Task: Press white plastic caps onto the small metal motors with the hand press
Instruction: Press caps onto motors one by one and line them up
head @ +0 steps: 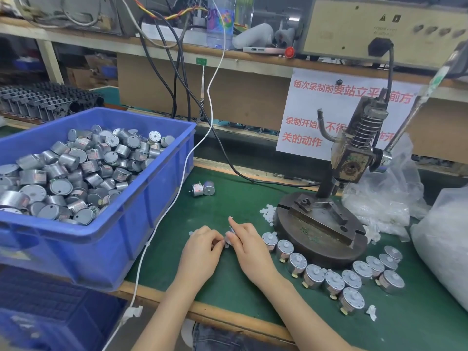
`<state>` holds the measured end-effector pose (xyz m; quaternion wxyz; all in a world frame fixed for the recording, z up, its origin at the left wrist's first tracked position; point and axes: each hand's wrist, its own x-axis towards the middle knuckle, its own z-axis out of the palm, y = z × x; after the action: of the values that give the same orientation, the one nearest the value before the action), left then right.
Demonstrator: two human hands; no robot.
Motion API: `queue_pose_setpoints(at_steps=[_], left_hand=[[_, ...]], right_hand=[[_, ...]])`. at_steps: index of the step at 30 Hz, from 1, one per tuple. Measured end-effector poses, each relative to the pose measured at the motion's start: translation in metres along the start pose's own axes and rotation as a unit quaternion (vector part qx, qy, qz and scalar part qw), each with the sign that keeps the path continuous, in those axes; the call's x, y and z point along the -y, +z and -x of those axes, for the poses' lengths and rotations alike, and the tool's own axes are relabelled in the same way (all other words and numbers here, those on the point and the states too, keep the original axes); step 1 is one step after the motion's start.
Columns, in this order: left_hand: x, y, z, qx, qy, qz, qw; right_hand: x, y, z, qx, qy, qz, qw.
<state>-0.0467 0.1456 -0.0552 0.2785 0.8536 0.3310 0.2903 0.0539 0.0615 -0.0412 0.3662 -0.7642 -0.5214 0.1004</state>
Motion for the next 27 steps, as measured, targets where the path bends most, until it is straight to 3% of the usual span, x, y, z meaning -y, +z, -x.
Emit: queue_pose_setpoints(at_steps=[19,27], left_hand=[[-0.0003,-0.0014,0.0003,0.008,-0.005,0.016,1.000],[-0.0029,-0.0039,0.0001,-0.024,-0.022,0.045,0.998]], right_hand=[[-0.0021,0.0028,0.0016,-0.003,-0.013,0.028,1.000],[-0.0029,0.0043,0.0022,0.014,-0.062,0.108,0.992]])
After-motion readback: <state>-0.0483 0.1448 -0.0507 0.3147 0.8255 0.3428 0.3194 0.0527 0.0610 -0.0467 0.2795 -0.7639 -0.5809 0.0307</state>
